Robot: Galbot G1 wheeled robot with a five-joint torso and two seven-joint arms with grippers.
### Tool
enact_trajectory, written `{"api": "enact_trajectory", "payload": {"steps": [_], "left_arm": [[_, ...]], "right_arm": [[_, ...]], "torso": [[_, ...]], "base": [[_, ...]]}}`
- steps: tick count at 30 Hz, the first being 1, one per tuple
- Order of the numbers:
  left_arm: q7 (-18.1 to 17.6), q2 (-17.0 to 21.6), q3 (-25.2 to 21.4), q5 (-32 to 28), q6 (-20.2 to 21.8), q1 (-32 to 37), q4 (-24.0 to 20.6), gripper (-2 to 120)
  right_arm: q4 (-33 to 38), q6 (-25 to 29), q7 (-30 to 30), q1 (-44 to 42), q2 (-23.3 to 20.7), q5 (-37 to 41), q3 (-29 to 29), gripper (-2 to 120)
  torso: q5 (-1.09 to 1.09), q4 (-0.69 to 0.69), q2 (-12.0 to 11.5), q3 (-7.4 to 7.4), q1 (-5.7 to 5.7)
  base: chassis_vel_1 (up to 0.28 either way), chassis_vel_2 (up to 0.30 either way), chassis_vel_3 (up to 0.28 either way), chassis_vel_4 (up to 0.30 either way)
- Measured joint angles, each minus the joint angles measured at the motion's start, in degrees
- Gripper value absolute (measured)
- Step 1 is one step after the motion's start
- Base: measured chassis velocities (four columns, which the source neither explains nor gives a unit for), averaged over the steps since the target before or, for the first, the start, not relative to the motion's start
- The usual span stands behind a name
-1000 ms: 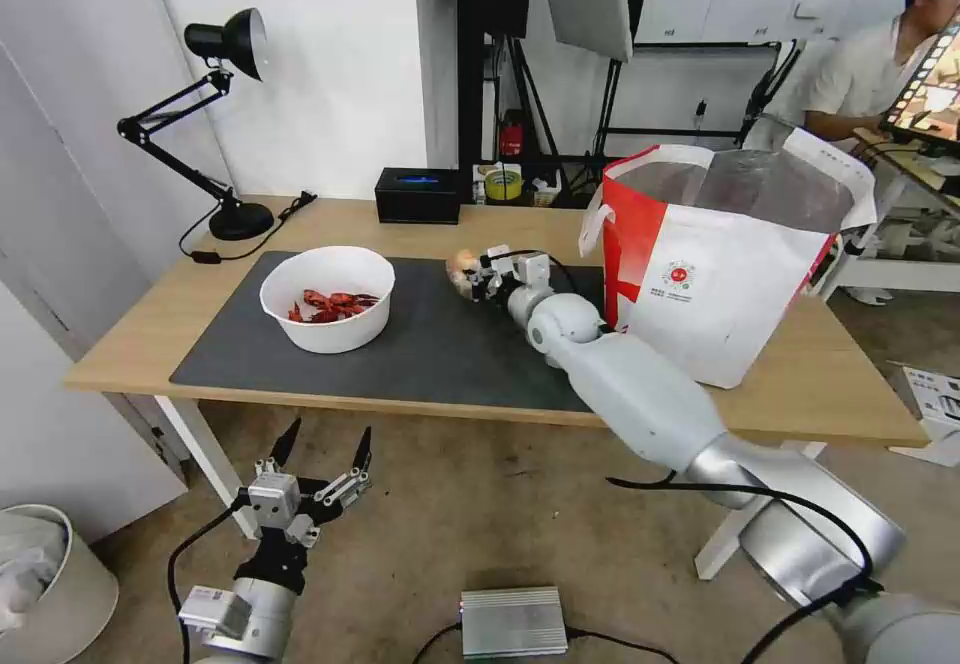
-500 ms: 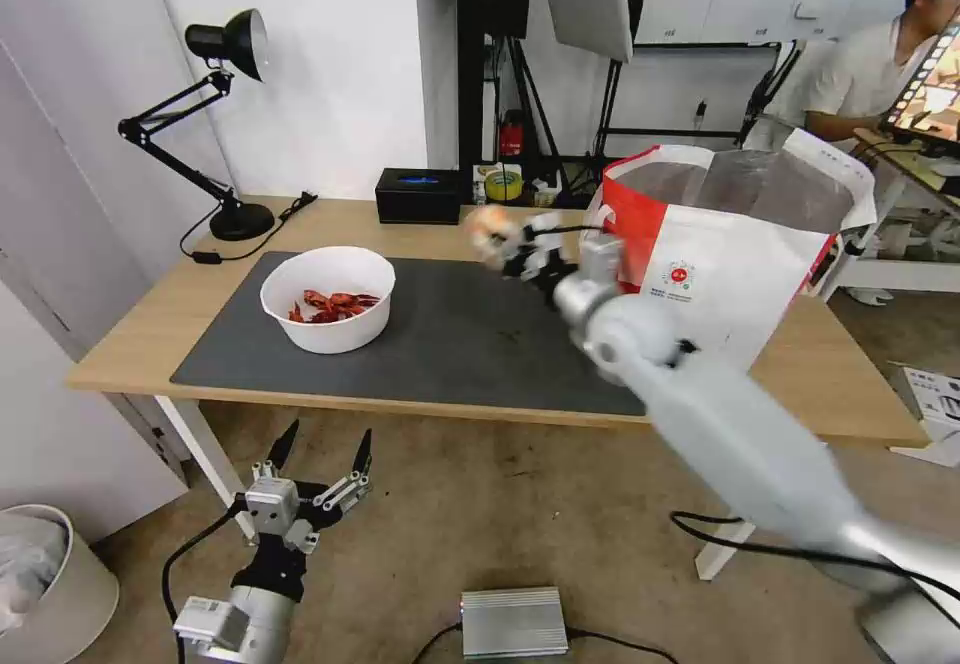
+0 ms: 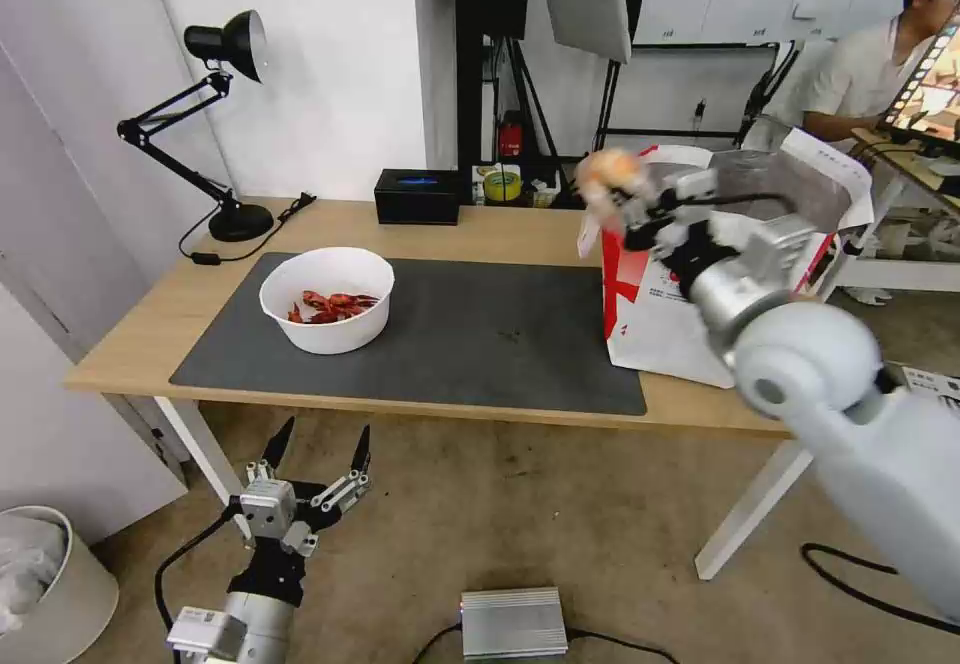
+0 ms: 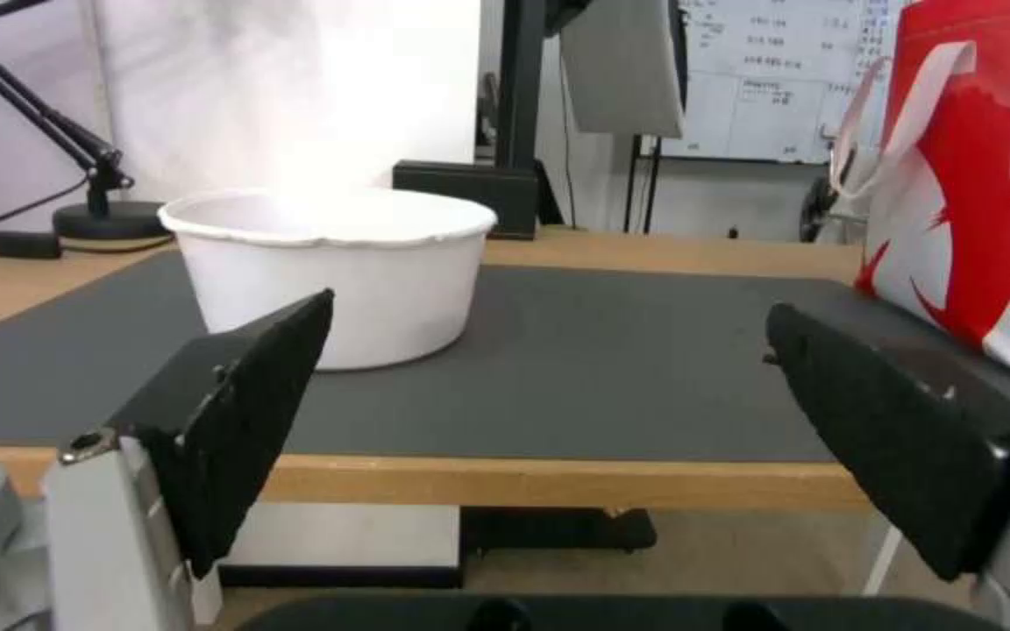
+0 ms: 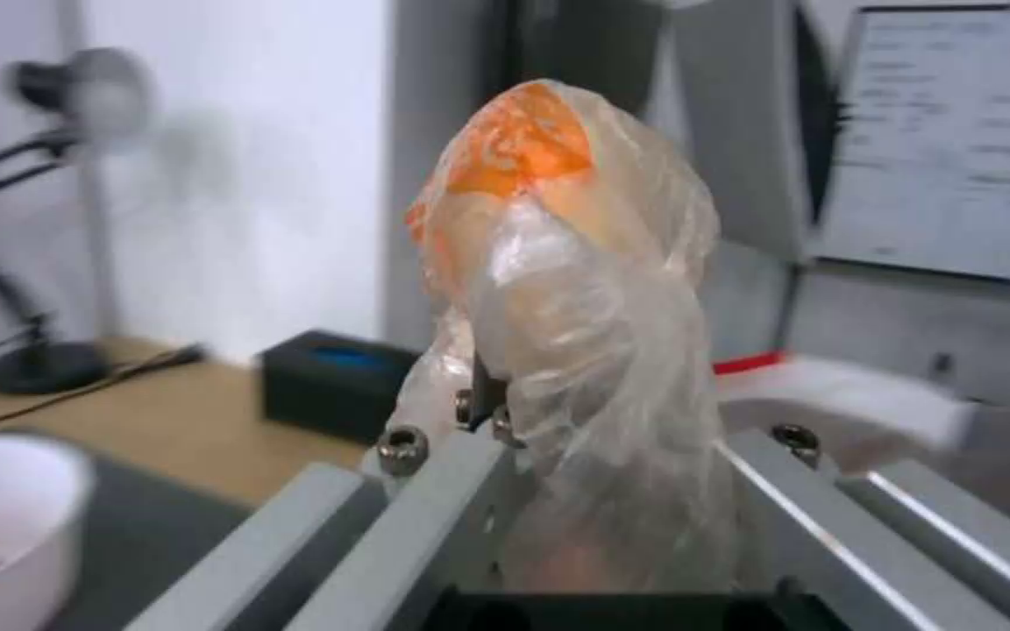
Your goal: Pick up the trash from the table and place it into the takeout bag.
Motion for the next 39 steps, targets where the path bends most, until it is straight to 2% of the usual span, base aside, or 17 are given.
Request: {"api": "enact_trajectory", "payload": {"steps": [7,14,18,26,30,31,32,33,35,36,39], "left_arm": [[0.1,0.2,0.1,0.1,-0.6,0.2,0.3,100],[0.1,0.6,0.5,0.0,-0.7,-0.2,0.5,100],[0.1,0.6,0.6,0.0,-0.7,-0.2,0.5,100],[0.1,0.2,0.3,-0.2,-0.7,-0.3,0.3,100],[0.1,-0.2,0.3,-0.2,-0.7,-0.2,0.2,100],[0.1,-0.5,0.0,-0.3,-0.8,-0.4,0.0,100],[0.1,-0.5,0.0,-0.3,-0.8,-0.4,0.0,100],[0.1,-0.5,-0.1,-0.4,-0.8,-0.3,-0.3,100],[0.1,-0.7,0.0,-0.3,-0.8,-0.2,-0.4,100],[0.1,-0.7,0.0,-0.3,-0.8,-0.2,-0.4,100],[0.1,-0.9,0.1,-0.1,-0.8,-0.1,-0.5,100]], "right_arm": [[-7.2,-0.6,1.7,5.1,-1.1,1.1,0.5,2],[-14.2,-7.2,8.1,9.4,-1.6,6.6,-0.4,2],[-15.8,-9.9,10.4,9.6,-1.2,8.7,-0.6,2],[-15.0,-11.1,12.8,8.7,-0.9,11.4,-0.4,2],[-13.8,-11.1,13.4,7.8,-0.9,11.4,-0.1,15],[-12.6,-11.1,13.6,6.8,-0.9,11.4,0.6,26],[-12.6,-11.1,13.6,6.8,-0.9,11.4,0.6,26],[-11.5,-11.1,13.8,5.8,-1.1,11.4,1.0,40],[-10.9,-11.1,13.8,5.2,-1.4,11.4,1.2,49],[-10.9,-11.1,13.8,5.2,-1.4,11.4,1.2,49],[-10.7,-11.1,13.7,4.7,-1.7,11.3,1.4,67]], "torso": [[-0.01,0.01,0.0,0.01,0.01],[0.00,0.01,0.0,0.01,0.01],[0.00,0.01,0.0,0.01,0.01],[-0.01,0.01,0.0,0.01,0.01],[-0.01,0.01,0.0,0.01,0.01],[-0.01,0.01,0.0,0.01,0.01],[-0.01,0.01,0.0,0.01,0.01],[-0.01,0.01,0.0,0.01,0.01],[-0.01,0.01,0.0,0.01,0.01],[-0.01,0.01,0.0,0.01,0.01],[-0.01,0.01,0.0,0.01,0.01]], "base": [[0.000,0.000,0.000,0.000],[0.000,0.000,0.000,0.000],[0.000,0.000,0.000,0.000],[0.000,0.000,0.000,0.000],[0.000,0.000,0.000,0.000],[0.000,0.000,0.000,0.000],[0.000,0.000,0.000,0.000],[0.000,0.000,0.000,0.000],[0.000,0.000,0.000,0.000],[0.000,0.000,0.000,0.000],[0.000,0.000,0.000,0.000]]}}
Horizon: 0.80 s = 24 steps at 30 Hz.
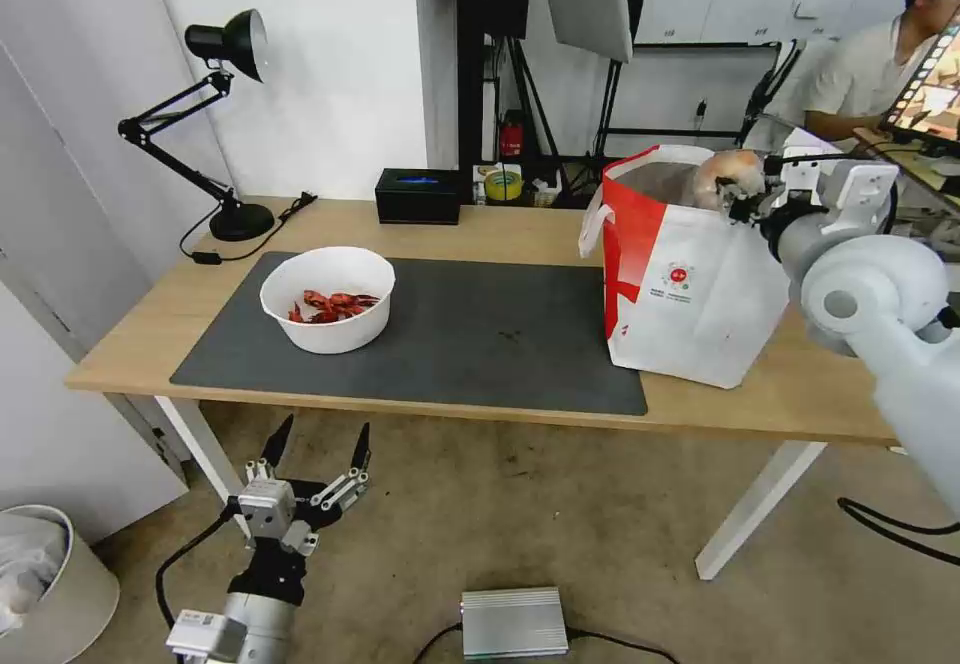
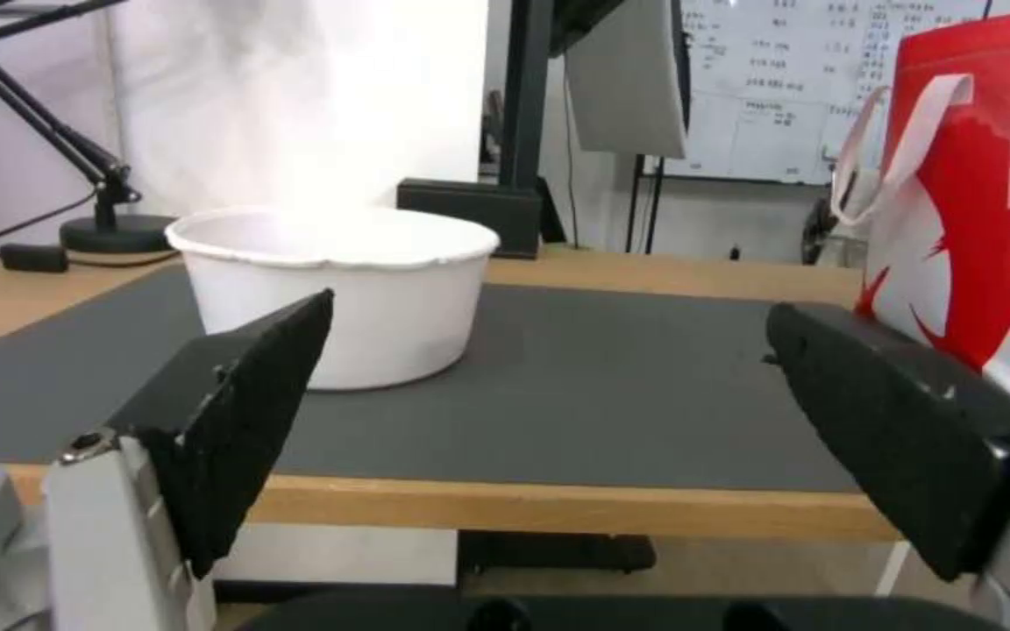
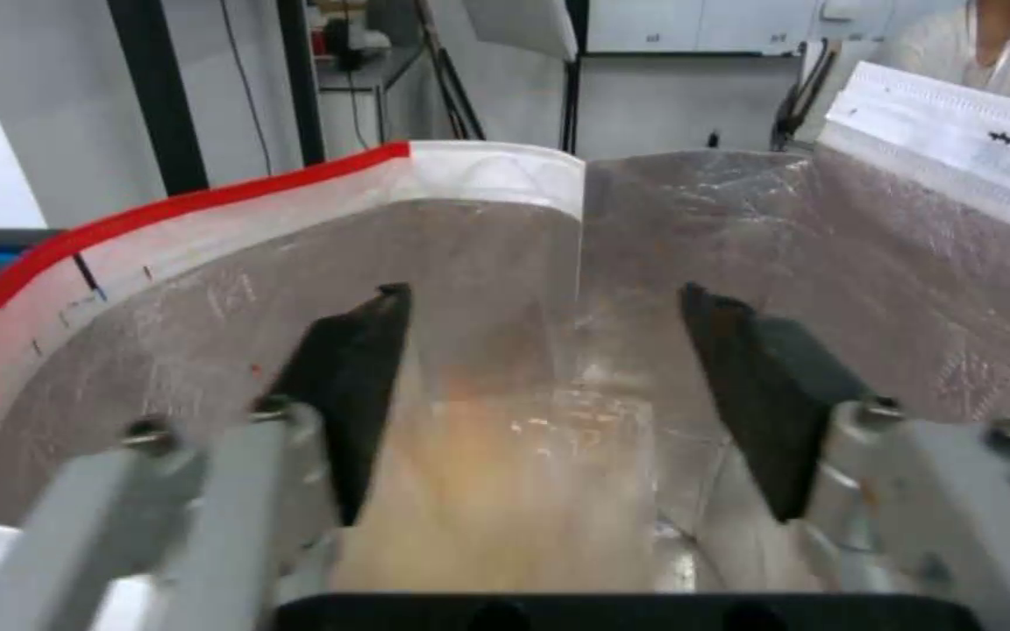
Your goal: Pick up the trash from the table and place it into the takeout bag.
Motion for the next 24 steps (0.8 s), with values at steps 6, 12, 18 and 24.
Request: {"api": "enact_trajectory", "payload": {"steps": [6,12,18,24], "left_arm": [[0.0,-0.1,-0.1,0.1,0.0,0.3,-0.5,100],[0.0,-0.1,-0.2,0.1,0.0,0.4,-0.7,100],[0.0,0.1,-0.2,0.1,-0.1,0.4,-0.8,100],[0.1,0.7,-0.6,-0.1,-0.6,0.4,-0.6,100]], "right_arm": [[0.4,0.3,-0.3,-0.6,-0.3,-0.2,0.1,86],[1.5,6.1,-2.8,-1.7,-0.3,-0.5,0.5,100],[3.5,17.7,-9.0,-3.7,-0.4,-2.9,0.5,100],[9.8,28.9,-17.7,-11.1,-2.4,-3.3,1.0,100]], "torso": [[0.00,0.00,0.0,0.00,0.00],[0.00,0.00,0.0,0.00,0.00],[0.00,0.01,0.0,0.00,0.00],[0.00,0.00,0.0,0.00,0.00]], "base": [[0.000,0.000,0.000,0.000],[0.000,0.000,0.000,0.000],[0.000,0.000,0.000,0.000],[0.000,0.000,0.000,0.000]]}}
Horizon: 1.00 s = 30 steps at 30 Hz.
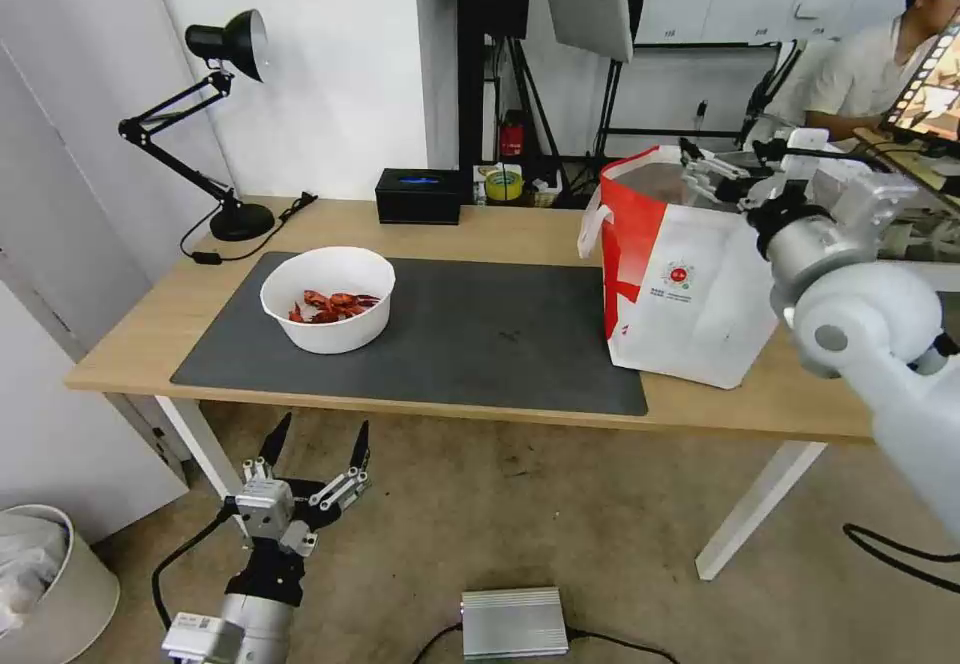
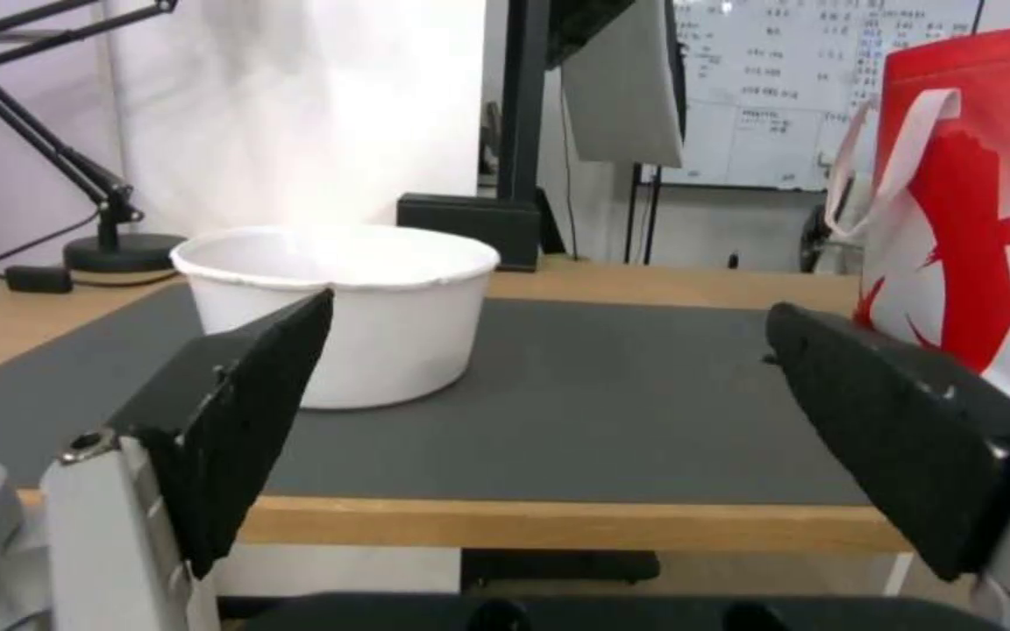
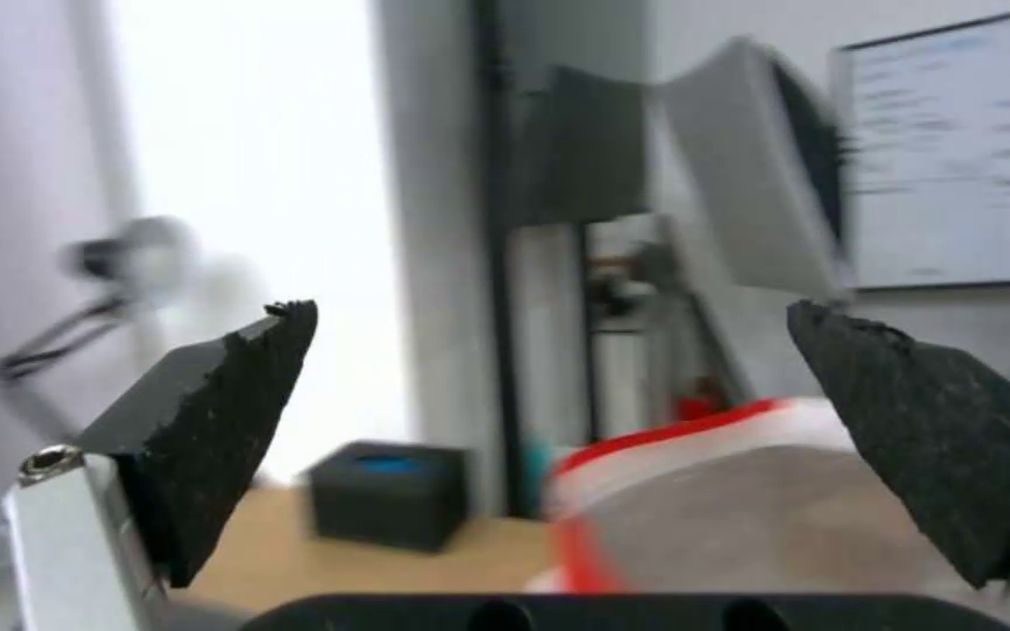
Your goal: Pick up the trash from the table and place it into the takeout bag.
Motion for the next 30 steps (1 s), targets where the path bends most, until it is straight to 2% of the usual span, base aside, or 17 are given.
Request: {"api": "enact_trajectory", "payload": {"steps": [5,11,19,30], "left_arm": [[0.0,0.0,-0.1,-0.1,-0.4,-0.1,0.1,100],[0.2,0.0,-0.3,-0.1,-1.1,-0.2,0.3,100],[0.8,1.2,-0.8,0.4,-2.0,-0.8,1.6,100],[0.8,1.4,-0.5,0.1,-2.2,-1.4,2.4,100]], "right_arm": [[4.8,2.2,-1.9,-4.3,-0.6,-1.0,-0.9,100],[8.6,5.5,-2.1,-13.1,0.1,-7.2,-2.0,100],[8.0,11.6,-1.5,-29.2,4.2,-20.9,-1.9,100],[5.6,16.1,0.7,-40.3,7.5,-29.0,-1.8,100]], "torso": [[0.00,0.00,0.0,0.00,0.00],[0.00,0.01,0.0,0.00,0.00],[0.00,0.00,0.0,0.00,-0.01],[0.00,0.00,0.0,0.00,-0.01]], "base": [[0.000,0.000,0.000,0.000],[0.000,0.000,0.000,0.000],[0.000,0.000,0.000,0.000],[0.000,0.000,0.000,0.000]]}}
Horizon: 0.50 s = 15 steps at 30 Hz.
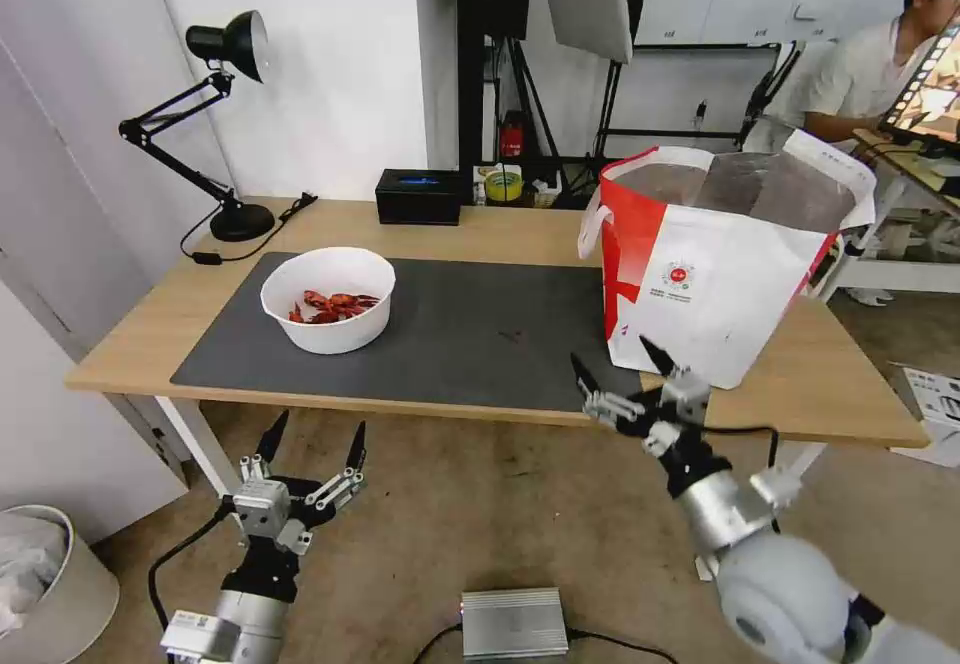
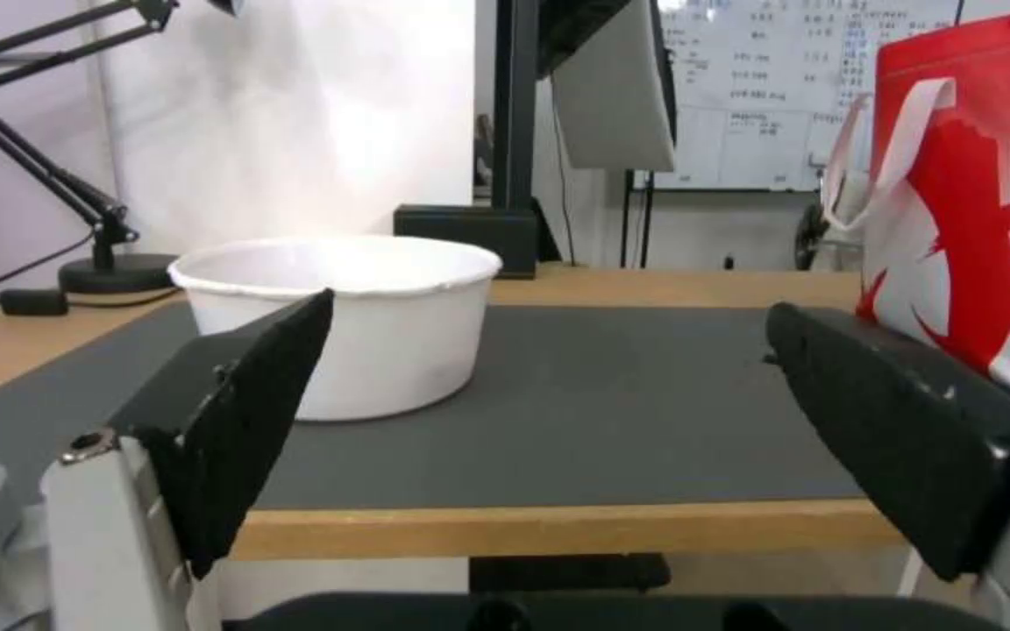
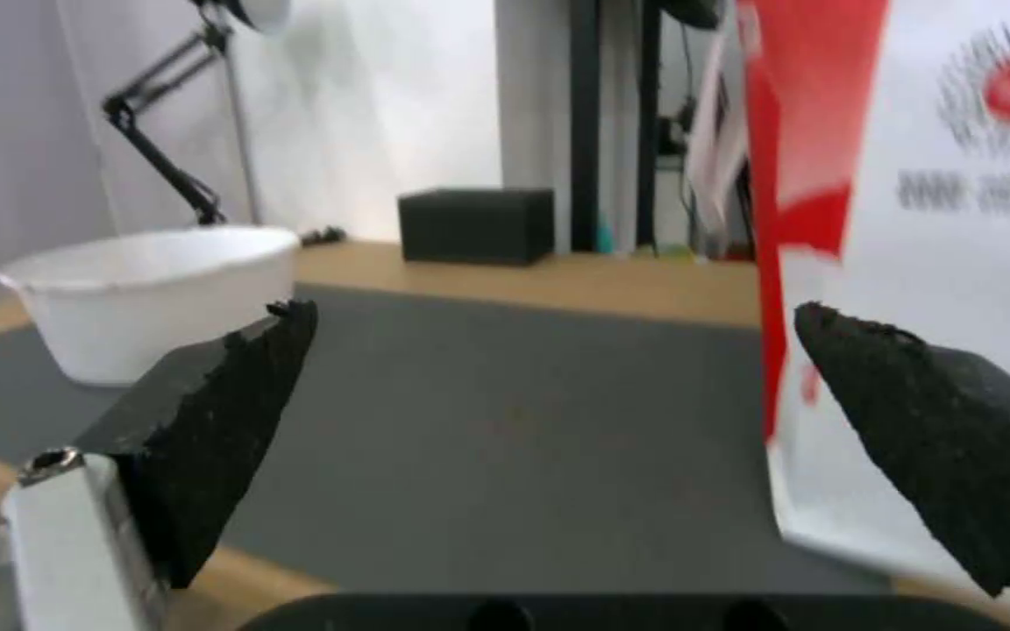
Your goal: Pick up the trash from the table and place it into the takeout bag.
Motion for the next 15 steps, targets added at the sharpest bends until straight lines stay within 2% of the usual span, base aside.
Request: {"api": "enact_trajectory", "payload": {"steps": [8,15], "left_arm": [[0.0,-0.2,0.1,0.0,0.0,-0.1,0.0,100],[0.0,-0.4,0.2,0.0,0.0,0.1,0.0,100]], "right_arm": [[-1.8,1.3,3.5,-5.6,2.5,-5.1,-0.2,100],[-2.2,1.1,6.0,-7.0,4.2,-7.8,-0.4,100]], "torso": [[0.00,0.00,0.0,0.00,0.00],[0.00,0.00,0.0,0.00,0.01]], "base": [[0.000,0.000,0.000,0.000],[0.000,0.000,0.000,0.000]]}}
